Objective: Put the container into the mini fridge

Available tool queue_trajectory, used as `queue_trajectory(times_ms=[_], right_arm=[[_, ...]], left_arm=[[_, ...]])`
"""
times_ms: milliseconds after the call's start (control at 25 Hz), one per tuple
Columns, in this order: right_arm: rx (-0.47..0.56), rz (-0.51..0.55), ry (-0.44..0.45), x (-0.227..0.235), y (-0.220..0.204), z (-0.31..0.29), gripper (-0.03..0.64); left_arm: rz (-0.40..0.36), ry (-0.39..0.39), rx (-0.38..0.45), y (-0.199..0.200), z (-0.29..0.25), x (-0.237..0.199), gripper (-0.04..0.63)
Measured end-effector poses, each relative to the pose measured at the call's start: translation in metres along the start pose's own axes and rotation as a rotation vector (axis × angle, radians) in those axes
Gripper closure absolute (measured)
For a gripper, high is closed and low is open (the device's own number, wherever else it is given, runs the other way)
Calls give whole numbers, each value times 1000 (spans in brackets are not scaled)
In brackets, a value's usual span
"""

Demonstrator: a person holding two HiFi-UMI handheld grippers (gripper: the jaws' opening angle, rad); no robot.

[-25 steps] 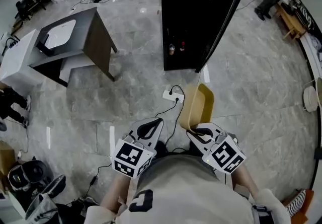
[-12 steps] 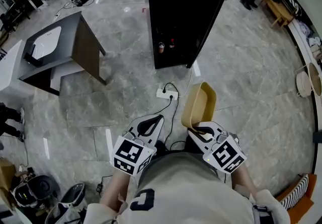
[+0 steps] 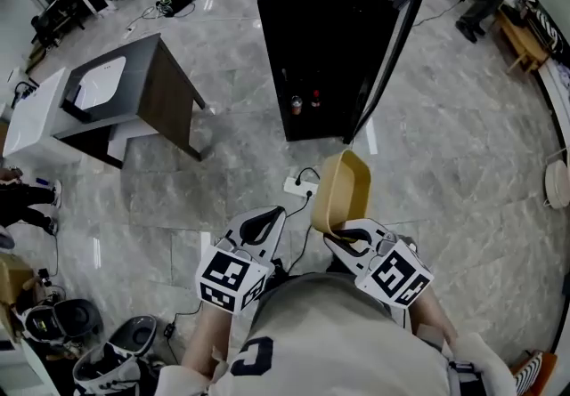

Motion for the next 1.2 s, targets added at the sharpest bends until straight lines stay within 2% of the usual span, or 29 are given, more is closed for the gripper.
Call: queue_trajectory(times_ms=[240,520,800,960,1200], right_arm=[[-24,81,39,46,-35,42,586],[-12,126,97,72,-55,81,586],[37,97,87,93,-78,109,586],[63,83,76,99,-79,118,586],[59,52,18,108,-87,124,586]], left_arm=[[-19,44,-12,18,-53,44,540],[-16,94,-18,37,-87,80,540],[-56,133,-62,45,-108,98,540],[-79,127,-90,52,-118,99,540],[-118,75,-90,58,-137,106,540]])
Point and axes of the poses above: the fingertips, and each gripper's own axes: z backward along the fingers, x to its right, y out of its top, the point moved 3 cm from there along z, backward along the fingers, and after that the axes turned 8 degrees about y, right-handed, at the moved point
